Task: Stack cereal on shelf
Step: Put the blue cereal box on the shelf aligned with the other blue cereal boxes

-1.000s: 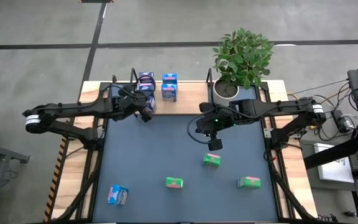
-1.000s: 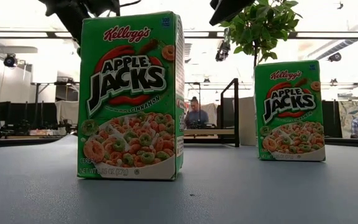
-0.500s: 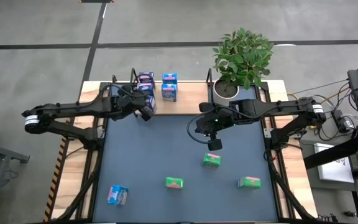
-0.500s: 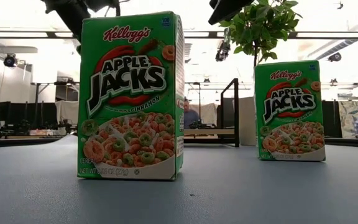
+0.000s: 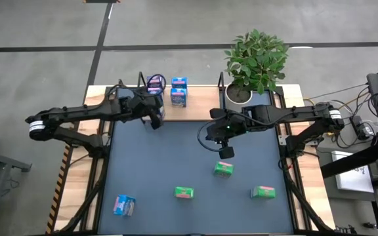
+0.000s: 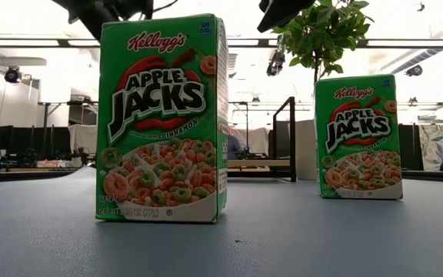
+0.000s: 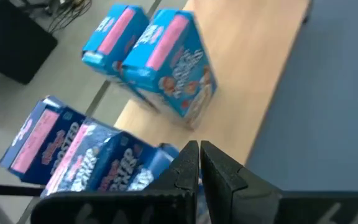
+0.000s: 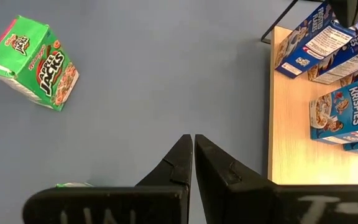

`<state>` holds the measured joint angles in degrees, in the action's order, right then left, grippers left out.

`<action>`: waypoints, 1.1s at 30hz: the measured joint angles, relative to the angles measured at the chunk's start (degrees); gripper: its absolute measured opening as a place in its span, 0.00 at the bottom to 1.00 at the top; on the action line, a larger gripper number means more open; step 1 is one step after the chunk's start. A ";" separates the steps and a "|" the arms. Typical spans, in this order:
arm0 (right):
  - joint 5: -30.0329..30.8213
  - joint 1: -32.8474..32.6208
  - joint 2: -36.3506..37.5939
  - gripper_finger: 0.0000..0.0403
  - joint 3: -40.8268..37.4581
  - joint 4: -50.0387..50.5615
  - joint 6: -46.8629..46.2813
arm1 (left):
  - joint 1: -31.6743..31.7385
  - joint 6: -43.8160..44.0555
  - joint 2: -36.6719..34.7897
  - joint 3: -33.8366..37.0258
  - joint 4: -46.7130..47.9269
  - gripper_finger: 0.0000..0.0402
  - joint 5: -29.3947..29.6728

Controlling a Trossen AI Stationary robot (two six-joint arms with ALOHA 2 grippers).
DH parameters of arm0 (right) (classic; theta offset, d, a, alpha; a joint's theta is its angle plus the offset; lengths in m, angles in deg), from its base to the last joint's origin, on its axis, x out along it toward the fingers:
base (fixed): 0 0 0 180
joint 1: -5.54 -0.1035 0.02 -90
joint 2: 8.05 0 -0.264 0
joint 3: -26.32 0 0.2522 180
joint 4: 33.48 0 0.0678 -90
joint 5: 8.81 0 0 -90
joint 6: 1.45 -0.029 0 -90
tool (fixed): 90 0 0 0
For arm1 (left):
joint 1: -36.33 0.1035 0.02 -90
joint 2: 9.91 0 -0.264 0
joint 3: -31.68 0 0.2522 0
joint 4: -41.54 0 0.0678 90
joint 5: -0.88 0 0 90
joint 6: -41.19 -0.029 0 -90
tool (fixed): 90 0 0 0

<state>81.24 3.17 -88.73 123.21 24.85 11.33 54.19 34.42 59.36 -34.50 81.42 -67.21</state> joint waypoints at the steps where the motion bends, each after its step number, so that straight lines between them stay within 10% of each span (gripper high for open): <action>1: 0.00 0.00 0.00 0.02 -0.02 0.04 -0.04 | 0.52 0.30 0.25 0.00 0.00 0.00 0.04; 33: 0.00 0.00 0.00 0.02 -0.11 -0.02 -0.18 | 2.02 6.13 2.44 -0.02 -1.66 0.00 4.11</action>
<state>81.24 3.17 -88.73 123.10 24.83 11.15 56.21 40.54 61.80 -34.52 79.76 -63.10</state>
